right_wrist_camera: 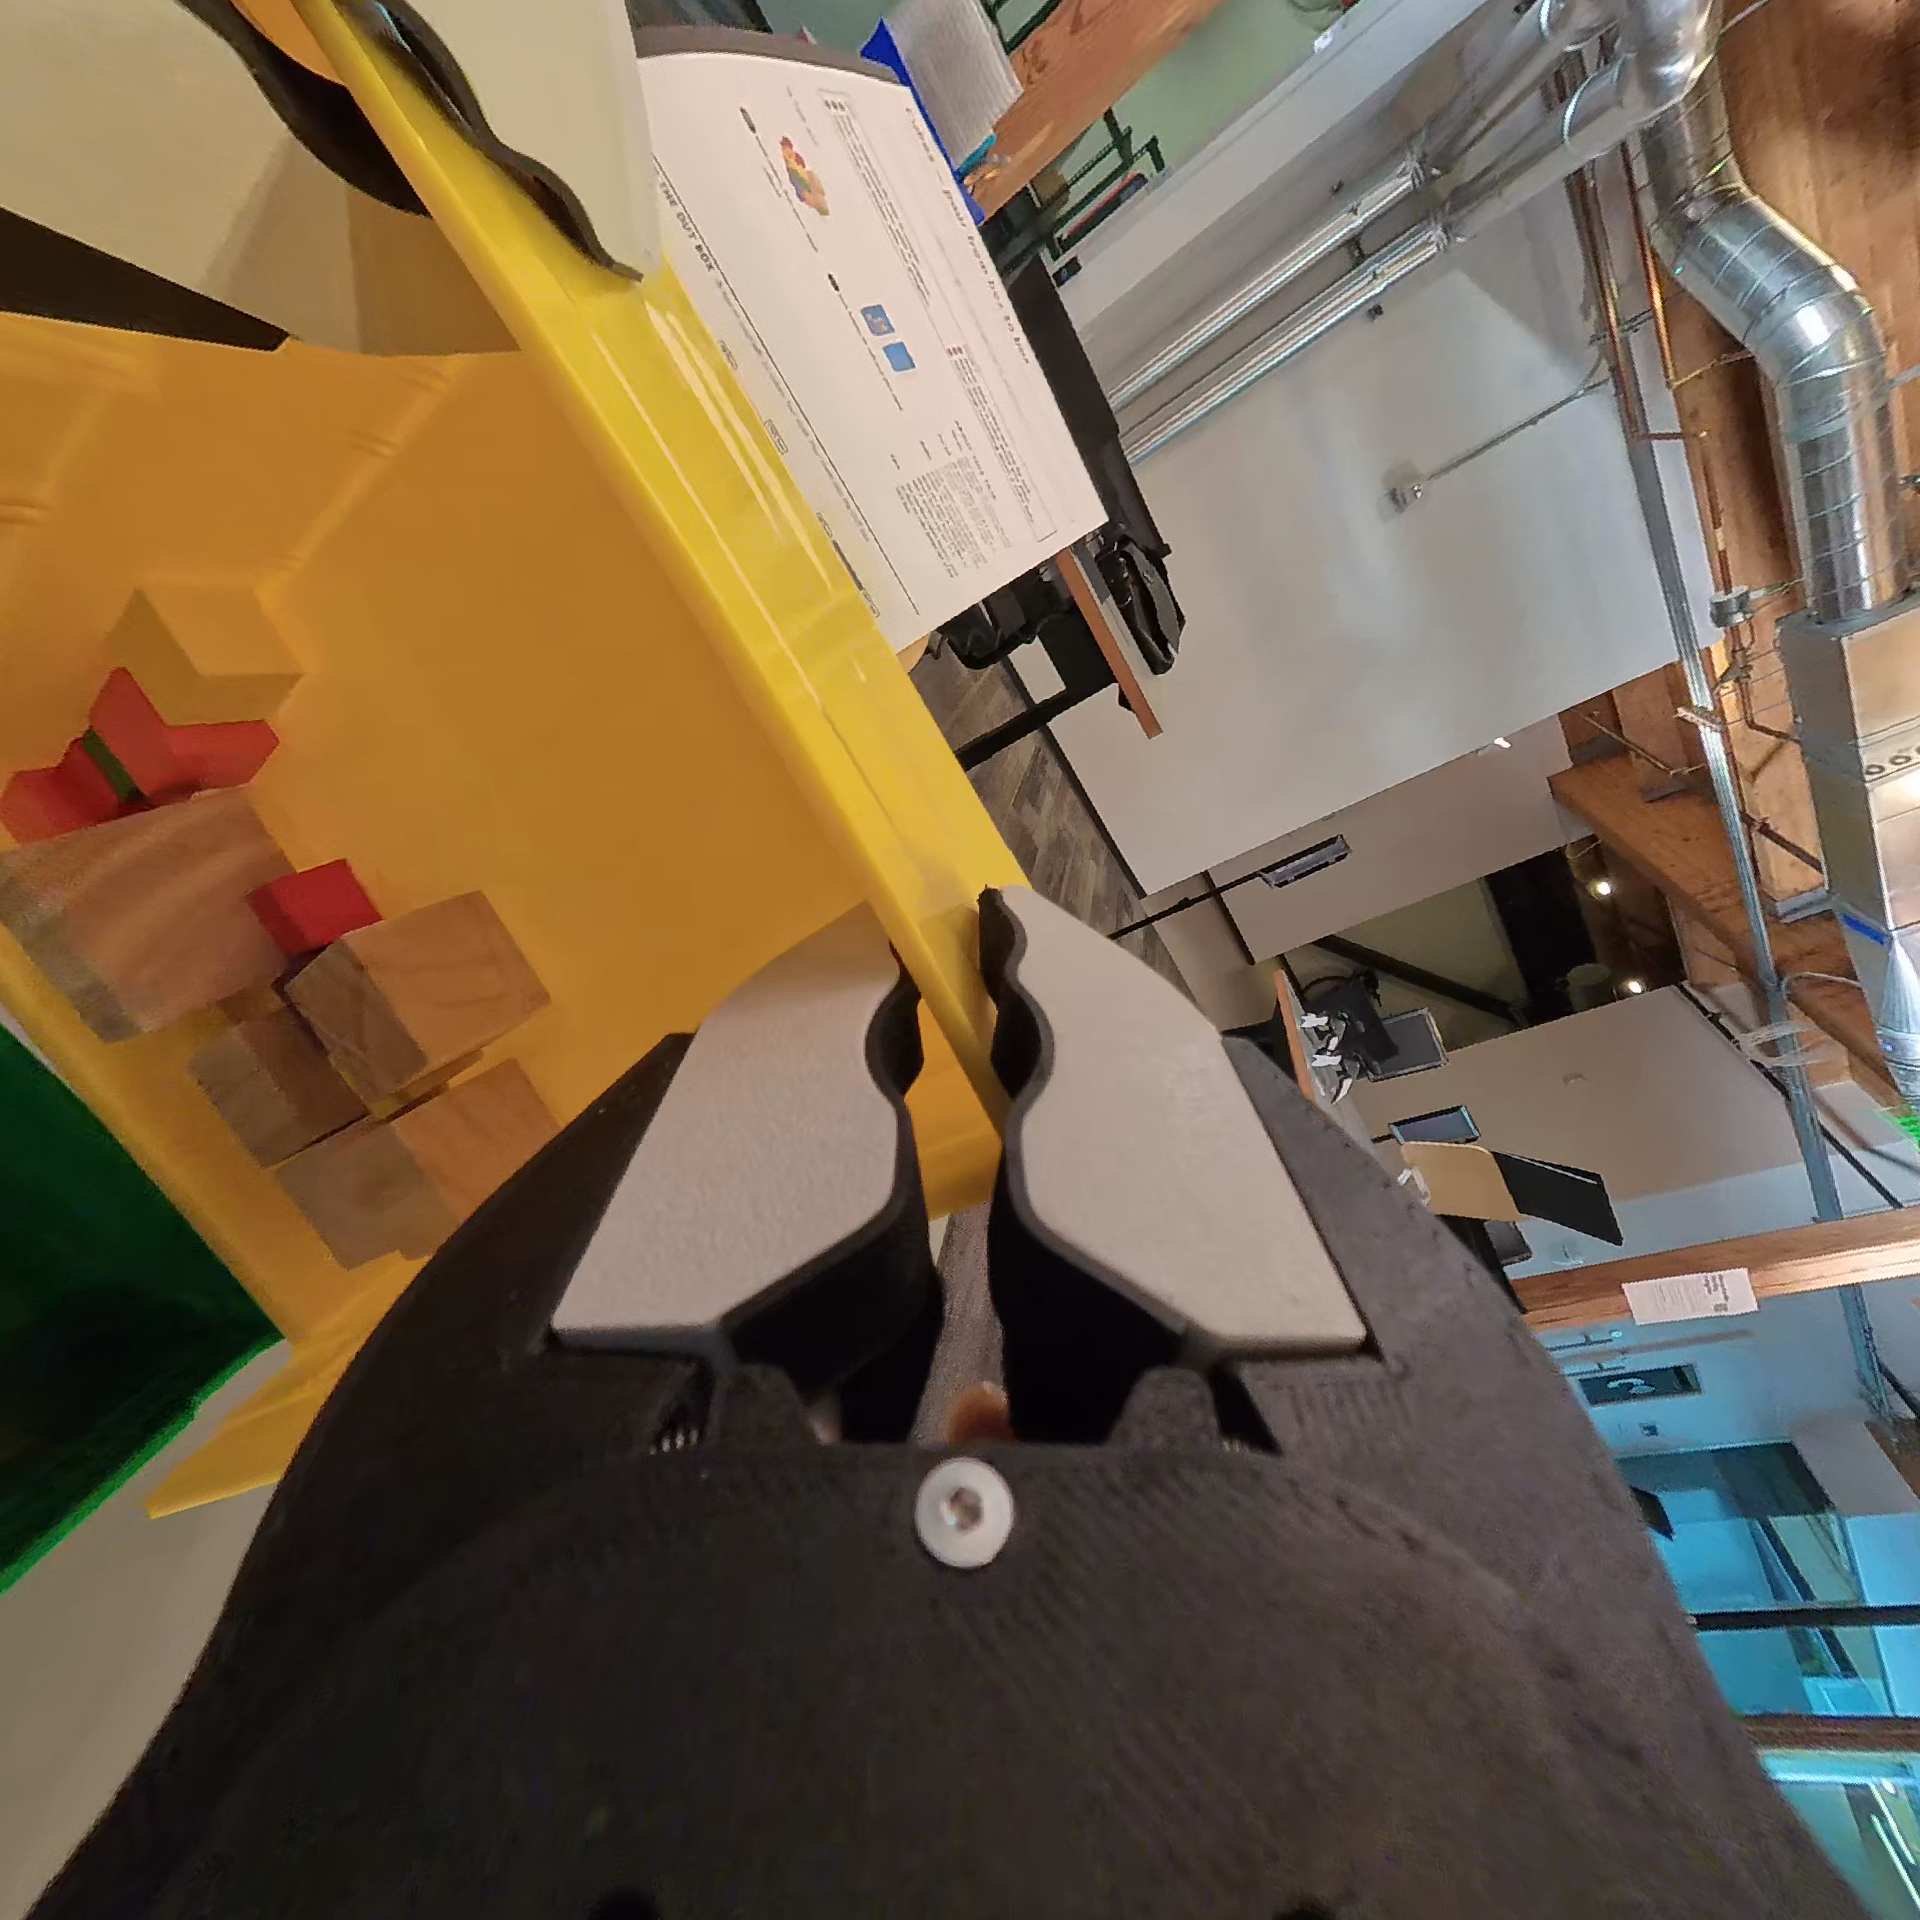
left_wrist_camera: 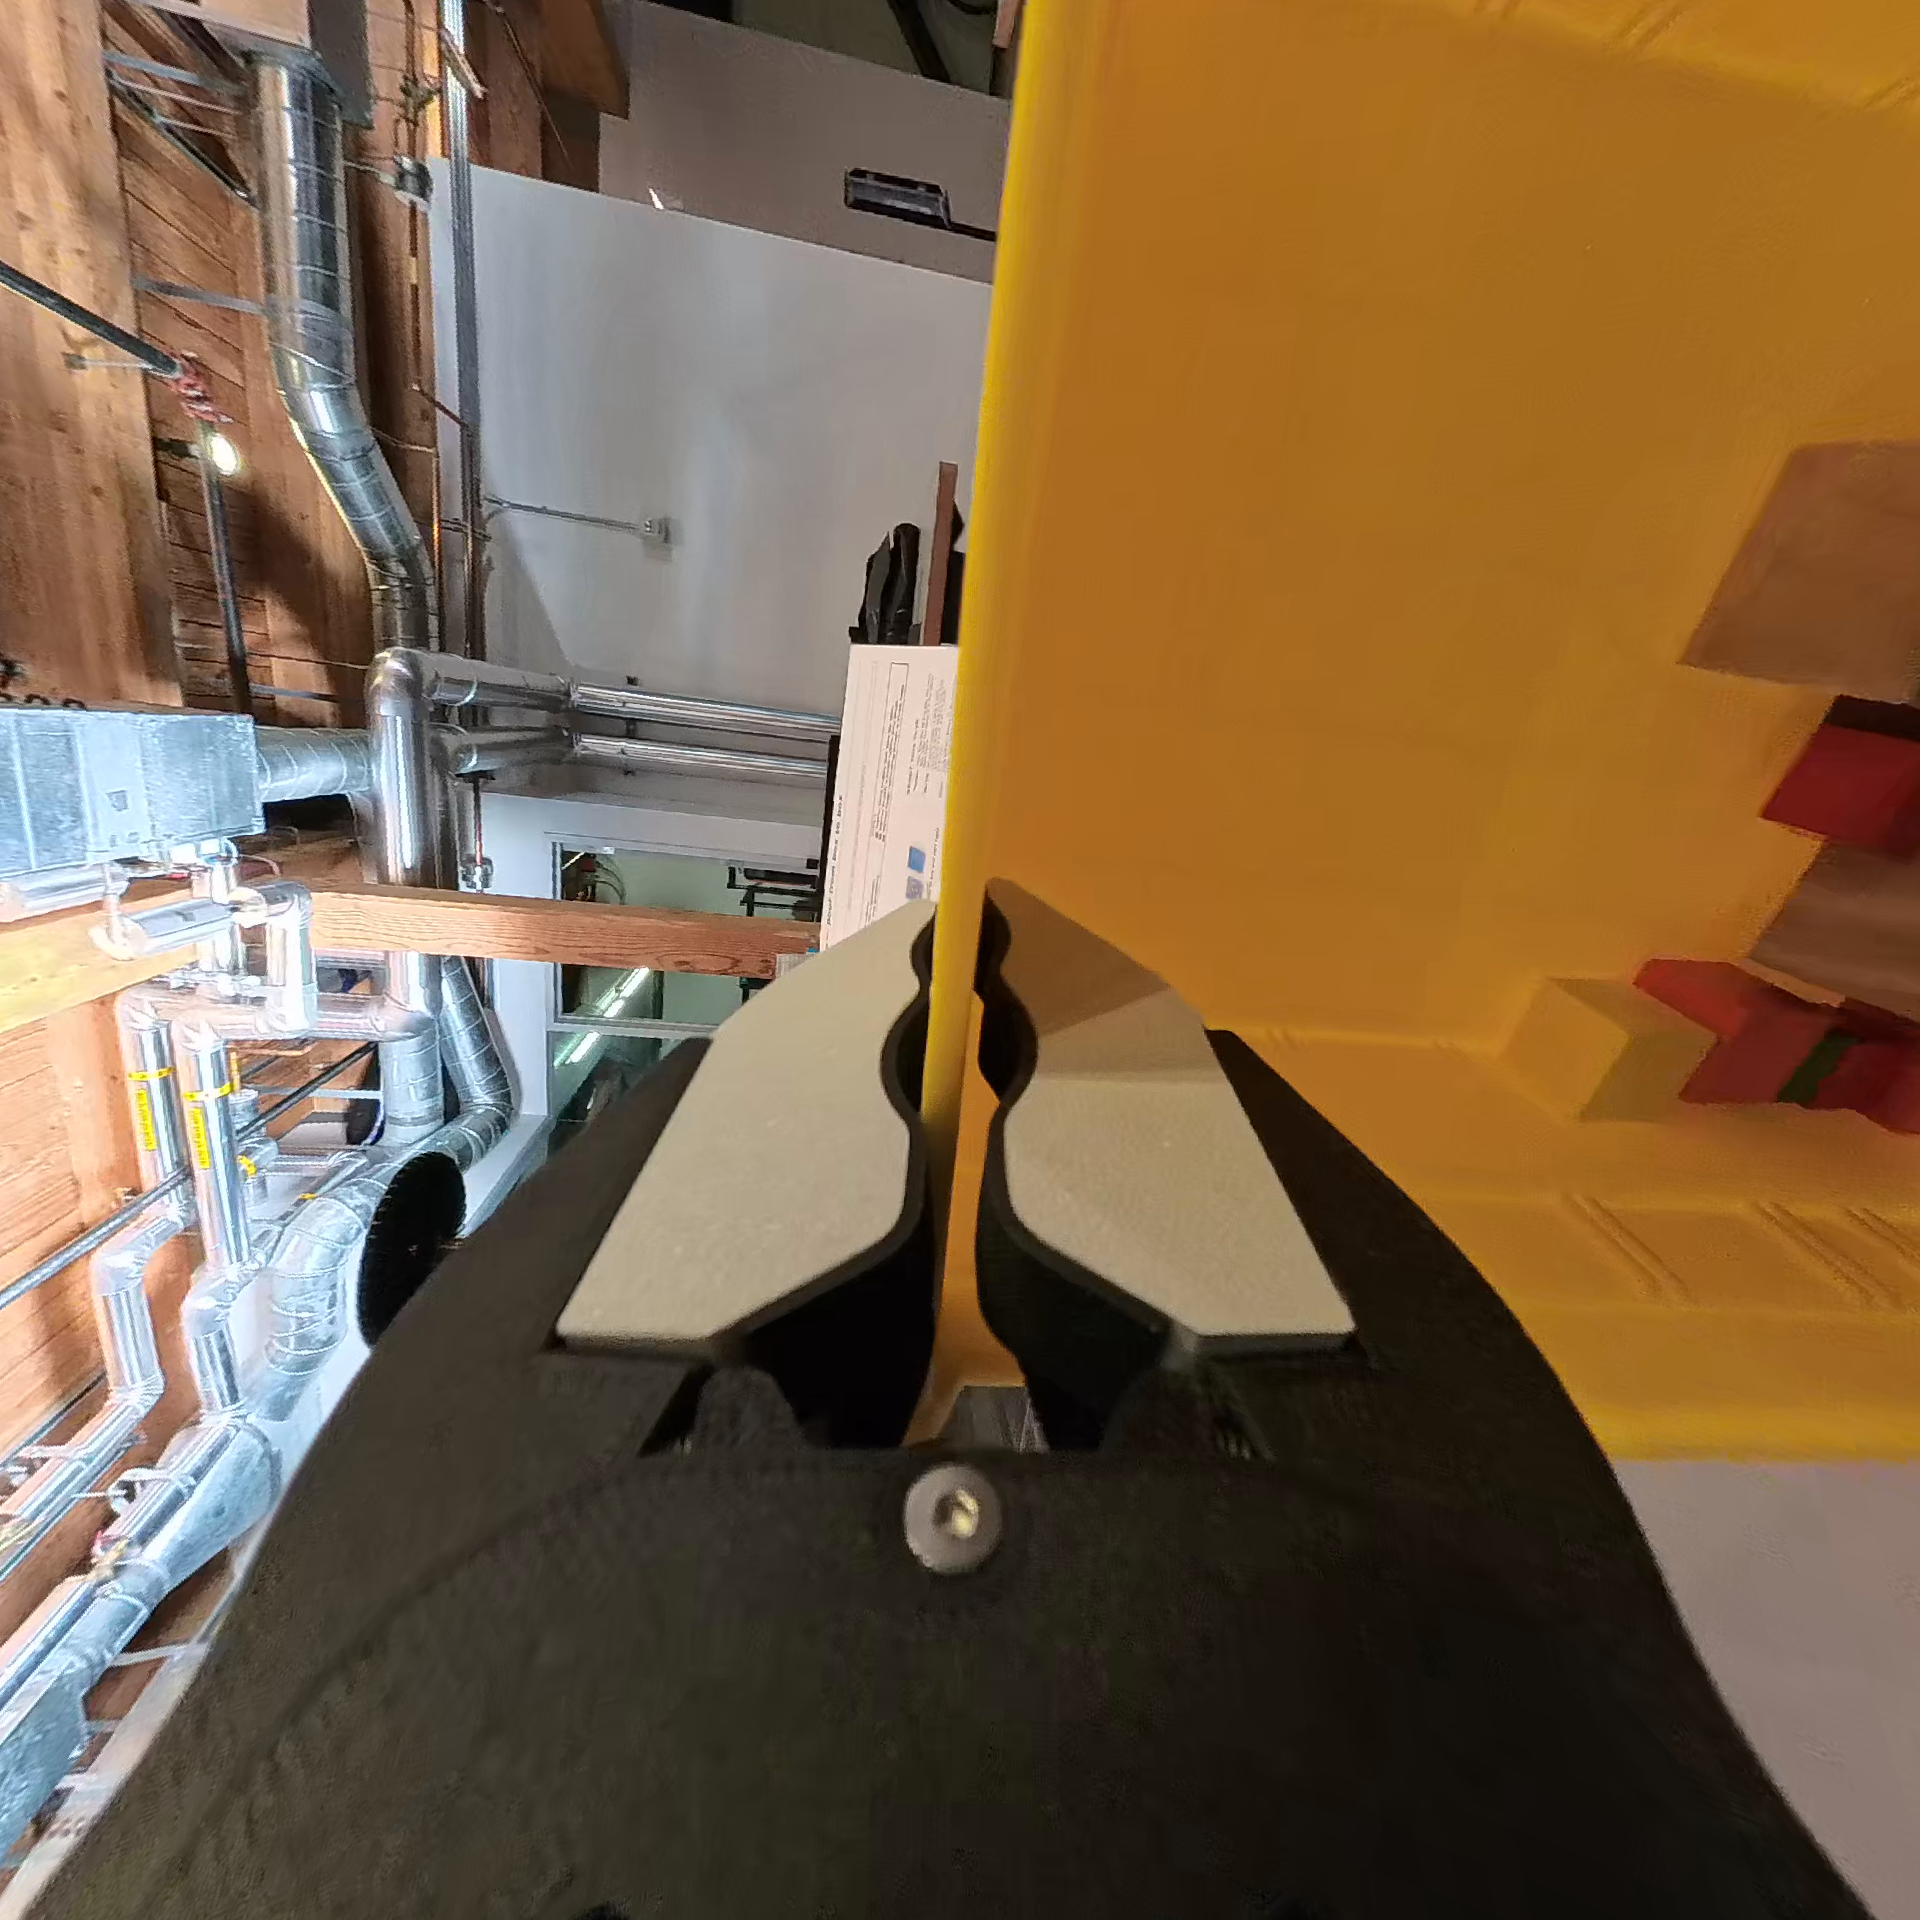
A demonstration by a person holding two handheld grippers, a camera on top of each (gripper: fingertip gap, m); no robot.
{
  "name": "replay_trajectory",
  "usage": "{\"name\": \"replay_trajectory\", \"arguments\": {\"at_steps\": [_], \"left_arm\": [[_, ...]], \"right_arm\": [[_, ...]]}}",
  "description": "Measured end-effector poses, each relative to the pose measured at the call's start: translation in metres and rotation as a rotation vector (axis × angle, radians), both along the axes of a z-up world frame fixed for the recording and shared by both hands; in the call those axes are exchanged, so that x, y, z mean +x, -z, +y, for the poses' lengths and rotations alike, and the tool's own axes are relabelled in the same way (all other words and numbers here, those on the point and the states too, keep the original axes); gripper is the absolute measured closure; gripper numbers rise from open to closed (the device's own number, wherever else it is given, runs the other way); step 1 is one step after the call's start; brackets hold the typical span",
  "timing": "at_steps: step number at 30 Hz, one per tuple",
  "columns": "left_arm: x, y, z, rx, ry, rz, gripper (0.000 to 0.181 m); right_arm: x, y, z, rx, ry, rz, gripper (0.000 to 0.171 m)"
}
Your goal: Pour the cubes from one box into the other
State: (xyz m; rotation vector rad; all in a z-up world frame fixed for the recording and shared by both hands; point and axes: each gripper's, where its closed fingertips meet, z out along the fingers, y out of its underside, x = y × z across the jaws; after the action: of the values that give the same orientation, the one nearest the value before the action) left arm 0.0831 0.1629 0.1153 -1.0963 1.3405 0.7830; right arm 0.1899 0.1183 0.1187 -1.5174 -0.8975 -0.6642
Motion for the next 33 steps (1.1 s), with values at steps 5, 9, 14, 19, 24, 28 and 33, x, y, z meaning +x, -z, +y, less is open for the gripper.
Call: {"name": "replay_trajectory", "arguments": {"at_steps": [5, 9, 14, 19, 24, 28, 33], "left_arm": [[-0.003, 0.001, -0.006, 0.029, -0.007, -0.002, 0.180], [-0.003, -0.001, -0.009, 0.037, -0.007, -0.002, 0.180], [-0.001, 0.000, -0.011, 0.052, 0.000, 0.003, 0.180], [-0.001, -0.002, -0.013, 0.065, 0.005, -0.004, 0.181], [-0.002, -0.007, -0.018, 0.091, 0.009, -0.010, 0.180], [-0.004, -0.016, -0.024, 0.116, 0.011, -0.027, 0.180], [-0.007, -0.016, -0.032, 0.129, 0.013, -0.035, 0.180]], "right_arm": [[-0.003, 0.003, -0.005, 0.026, -0.004, -0.002, 0.167], [-0.002, 0.001, -0.009, 0.038, 0.000, -0.002, 0.167], [-0.001, 0.001, -0.011, 0.050, 0.004, -0.007, 0.167], [-0.001, 0.000, -0.014, 0.064, 0.004, -0.004, 0.167], [-0.002, -0.005, -0.019, 0.096, -0.001, -0.003, 0.167], [-0.005, -0.013, -0.026, 0.126, -0.001, -0.008, 0.167], [-0.009, -0.012, -0.033, 0.142, -0.008, -0.011, 0.167]]}}
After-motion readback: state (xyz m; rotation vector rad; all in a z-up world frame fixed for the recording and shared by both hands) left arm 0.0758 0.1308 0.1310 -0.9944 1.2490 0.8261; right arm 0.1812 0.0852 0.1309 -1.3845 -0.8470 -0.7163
